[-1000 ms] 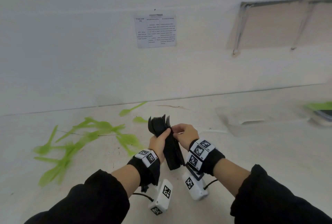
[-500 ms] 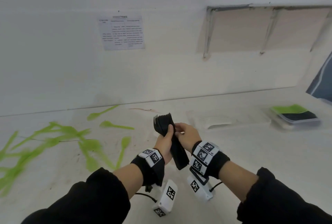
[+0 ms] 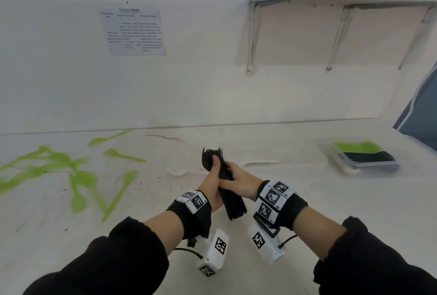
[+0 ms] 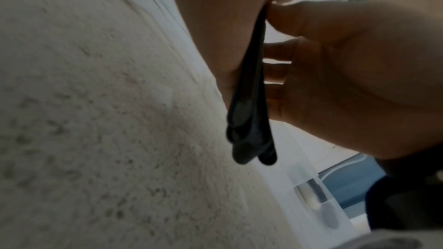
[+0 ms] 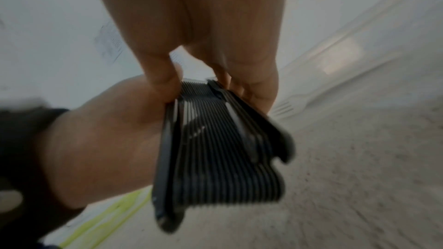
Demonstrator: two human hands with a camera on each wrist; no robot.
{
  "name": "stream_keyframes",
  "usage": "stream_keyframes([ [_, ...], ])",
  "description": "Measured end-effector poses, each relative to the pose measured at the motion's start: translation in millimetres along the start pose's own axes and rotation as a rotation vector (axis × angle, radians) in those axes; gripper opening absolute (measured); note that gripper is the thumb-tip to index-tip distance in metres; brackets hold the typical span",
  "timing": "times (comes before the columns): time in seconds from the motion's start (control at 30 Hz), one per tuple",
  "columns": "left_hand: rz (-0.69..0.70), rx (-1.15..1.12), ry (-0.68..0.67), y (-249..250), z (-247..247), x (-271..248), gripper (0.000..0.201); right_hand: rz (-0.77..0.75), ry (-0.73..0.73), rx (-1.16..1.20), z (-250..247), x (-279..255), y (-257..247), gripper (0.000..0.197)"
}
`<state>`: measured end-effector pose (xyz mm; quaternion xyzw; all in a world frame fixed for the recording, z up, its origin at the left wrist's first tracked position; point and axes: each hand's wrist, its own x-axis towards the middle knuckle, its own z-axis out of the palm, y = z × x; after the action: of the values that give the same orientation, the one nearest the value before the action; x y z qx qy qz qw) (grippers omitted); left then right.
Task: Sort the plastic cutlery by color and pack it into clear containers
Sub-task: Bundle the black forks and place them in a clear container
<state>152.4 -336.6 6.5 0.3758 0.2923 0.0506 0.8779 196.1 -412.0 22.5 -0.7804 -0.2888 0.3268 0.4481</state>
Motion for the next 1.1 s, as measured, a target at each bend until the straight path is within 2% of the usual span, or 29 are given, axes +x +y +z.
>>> stream_keyframes([
  [0.2,-0.01,0.023,-0.01,0,4,-9,0.069,-0.078,0.002,0.011,-2,-4,6,0.051],
  [0.37,0.028,0.086,0.034,-1,0,-11,0.084,-0.106,0.009,-0.147,4,-6,15,0.086],
  [0.67,0.164,0.08,0.058,-3,-7,-10,0.066,-0.164,0.1,-0.194,16,-4,13,0.076],
  [0.83,0.295,0.027,0.159,8,-20,-7,0.054,-0.18,0.109,-0.179,18,2,3,0.073],
  [0.9,0.276,0.012,0.144,14,-22,-7,0.055,-0.188,0.106,-0.142,21,5,-2,0.075],
  [1.03,0.193,0.018,0.158,25,-28,-3,0.059,-0.187,0.116,-0.101,30,17,5,0.092],
  [1.1,0.173,0.022,0.156,29,-31,-2,0.059,-0.173,0.119,-0.121,31,13,-2,0.088],
])
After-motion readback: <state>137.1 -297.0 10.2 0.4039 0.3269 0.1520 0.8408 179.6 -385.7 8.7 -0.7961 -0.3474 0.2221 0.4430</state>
